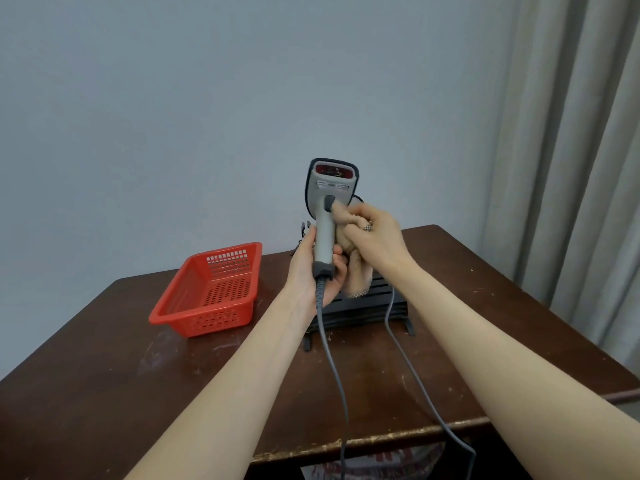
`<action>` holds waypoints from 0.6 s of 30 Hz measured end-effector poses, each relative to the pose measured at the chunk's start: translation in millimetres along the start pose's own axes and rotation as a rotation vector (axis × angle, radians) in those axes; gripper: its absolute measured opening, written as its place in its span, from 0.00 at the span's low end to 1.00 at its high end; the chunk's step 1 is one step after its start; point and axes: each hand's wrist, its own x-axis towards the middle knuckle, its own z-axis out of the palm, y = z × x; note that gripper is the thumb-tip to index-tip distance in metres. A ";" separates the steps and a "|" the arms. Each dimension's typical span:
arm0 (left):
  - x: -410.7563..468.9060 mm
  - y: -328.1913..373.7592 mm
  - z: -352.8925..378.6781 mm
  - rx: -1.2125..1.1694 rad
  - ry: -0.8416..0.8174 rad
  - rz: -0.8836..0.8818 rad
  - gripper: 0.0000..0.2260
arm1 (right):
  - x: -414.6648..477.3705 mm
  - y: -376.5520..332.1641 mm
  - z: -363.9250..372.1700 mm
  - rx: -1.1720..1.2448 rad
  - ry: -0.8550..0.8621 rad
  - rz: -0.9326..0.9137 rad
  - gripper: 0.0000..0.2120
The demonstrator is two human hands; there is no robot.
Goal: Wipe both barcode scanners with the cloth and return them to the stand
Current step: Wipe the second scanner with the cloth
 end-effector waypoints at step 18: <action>-11.0 5.2 7.1 -0.019 -0.144 -0.094 0.21 | 7.7 9.1 -8.8 0.062 0.334 0.082 0.06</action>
